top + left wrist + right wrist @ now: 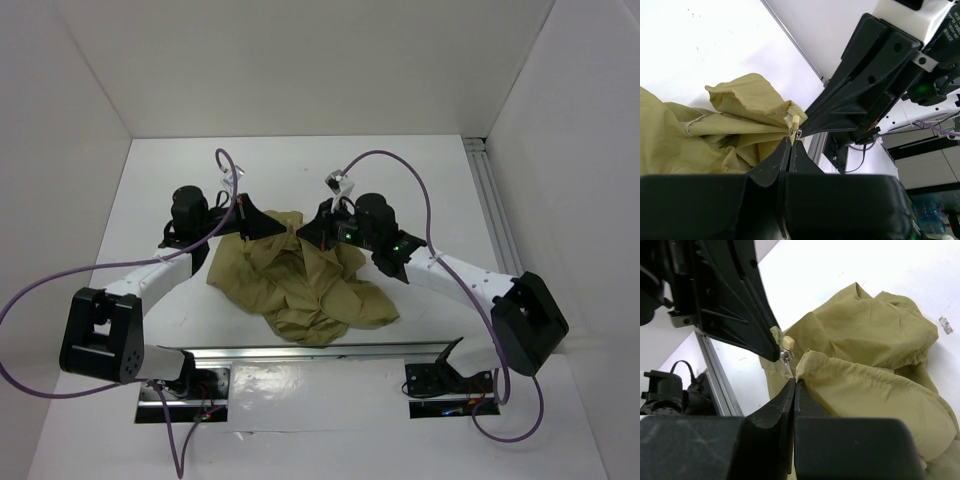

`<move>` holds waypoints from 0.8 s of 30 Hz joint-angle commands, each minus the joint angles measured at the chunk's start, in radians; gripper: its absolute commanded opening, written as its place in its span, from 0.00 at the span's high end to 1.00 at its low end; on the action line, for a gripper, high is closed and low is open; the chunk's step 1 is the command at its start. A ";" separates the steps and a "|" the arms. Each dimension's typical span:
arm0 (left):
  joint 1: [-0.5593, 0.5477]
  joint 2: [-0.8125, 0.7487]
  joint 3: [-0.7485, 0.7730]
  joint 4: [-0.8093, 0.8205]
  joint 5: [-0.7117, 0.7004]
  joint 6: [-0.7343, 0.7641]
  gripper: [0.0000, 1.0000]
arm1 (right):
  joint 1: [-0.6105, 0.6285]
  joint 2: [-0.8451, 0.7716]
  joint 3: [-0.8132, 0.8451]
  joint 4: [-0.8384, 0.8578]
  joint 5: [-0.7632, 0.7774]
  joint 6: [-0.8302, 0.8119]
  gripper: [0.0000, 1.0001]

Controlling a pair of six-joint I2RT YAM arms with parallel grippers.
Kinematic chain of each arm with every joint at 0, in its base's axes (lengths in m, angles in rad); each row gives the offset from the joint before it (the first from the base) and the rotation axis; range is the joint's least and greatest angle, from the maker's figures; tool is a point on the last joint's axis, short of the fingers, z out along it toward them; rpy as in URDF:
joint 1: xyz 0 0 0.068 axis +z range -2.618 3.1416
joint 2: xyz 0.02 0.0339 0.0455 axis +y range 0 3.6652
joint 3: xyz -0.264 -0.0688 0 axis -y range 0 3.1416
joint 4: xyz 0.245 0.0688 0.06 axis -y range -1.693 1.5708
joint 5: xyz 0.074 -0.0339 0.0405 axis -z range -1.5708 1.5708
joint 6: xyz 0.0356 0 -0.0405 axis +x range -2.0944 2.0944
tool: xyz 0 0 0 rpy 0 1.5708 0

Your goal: Zip up the jacket

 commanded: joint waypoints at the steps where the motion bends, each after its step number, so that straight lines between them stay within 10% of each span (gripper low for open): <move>1: 0.006 0.014 0.017 0.070 0.035 -0.022 1.00 | 0.007 -0.050 -0.015 0.077 -0.028 -0.005 1.00; 24: 0.006 0.053 0.008 0.127 0.102 -0.071 1.00 | 0.007 -0.028 -0.005 0.077 -0.088 -0.024 1.00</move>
